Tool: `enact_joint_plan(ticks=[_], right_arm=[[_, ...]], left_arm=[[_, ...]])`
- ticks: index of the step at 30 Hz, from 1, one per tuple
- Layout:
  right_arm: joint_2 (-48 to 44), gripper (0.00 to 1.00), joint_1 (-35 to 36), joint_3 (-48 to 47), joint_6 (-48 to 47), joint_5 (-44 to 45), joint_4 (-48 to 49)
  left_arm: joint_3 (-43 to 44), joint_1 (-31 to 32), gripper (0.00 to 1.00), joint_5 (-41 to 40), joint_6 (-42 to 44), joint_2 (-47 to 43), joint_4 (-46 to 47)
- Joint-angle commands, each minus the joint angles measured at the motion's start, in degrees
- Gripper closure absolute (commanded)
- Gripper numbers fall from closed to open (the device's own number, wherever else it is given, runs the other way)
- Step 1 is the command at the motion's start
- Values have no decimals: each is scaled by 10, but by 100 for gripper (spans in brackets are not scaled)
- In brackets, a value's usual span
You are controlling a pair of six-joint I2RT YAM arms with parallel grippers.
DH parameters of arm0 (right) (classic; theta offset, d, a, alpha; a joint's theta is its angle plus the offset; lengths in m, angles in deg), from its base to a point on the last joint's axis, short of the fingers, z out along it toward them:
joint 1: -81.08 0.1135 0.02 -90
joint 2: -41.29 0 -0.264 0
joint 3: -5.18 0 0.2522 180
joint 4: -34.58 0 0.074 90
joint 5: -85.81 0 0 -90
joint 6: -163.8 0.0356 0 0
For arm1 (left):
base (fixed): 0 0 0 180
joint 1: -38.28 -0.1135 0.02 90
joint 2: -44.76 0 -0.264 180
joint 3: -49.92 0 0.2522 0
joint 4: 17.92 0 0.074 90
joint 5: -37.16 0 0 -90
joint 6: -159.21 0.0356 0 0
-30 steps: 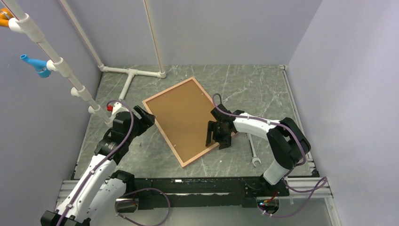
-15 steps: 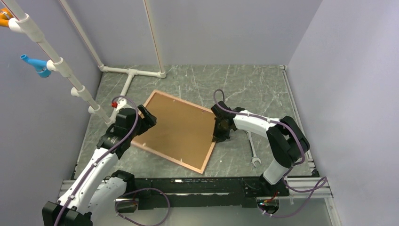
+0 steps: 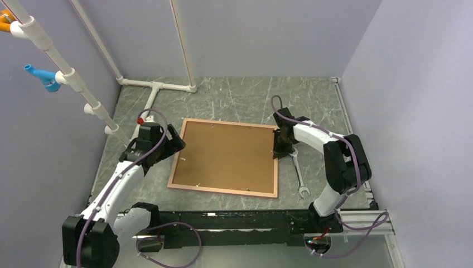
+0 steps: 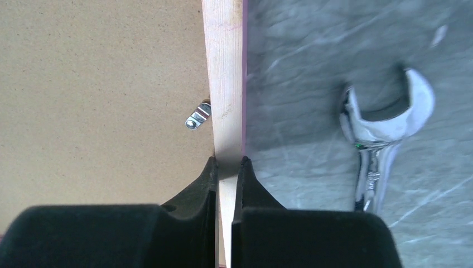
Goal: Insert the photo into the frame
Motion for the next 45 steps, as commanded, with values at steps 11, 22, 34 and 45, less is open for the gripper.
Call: enact_joint_plan(ticks=[11, 22, 34, 45], right_arm=[[43, 90, -26, -59, -81, 33, -18], [16, 49, -45, -61, -47, -53, 4], [20, 46, -55, -55, -36, -91, 20], [28, 28, -59, -70, -39, -82, 11]], left_arm=[[-44, -67, 6, 137, 47, 123, 61], [-102, -68, 10, 205, 26, 164, 134], [-208, -58, 16, 241, -15, 42, 124], [-228, -35, 10, 200, -38, -96, 33]])
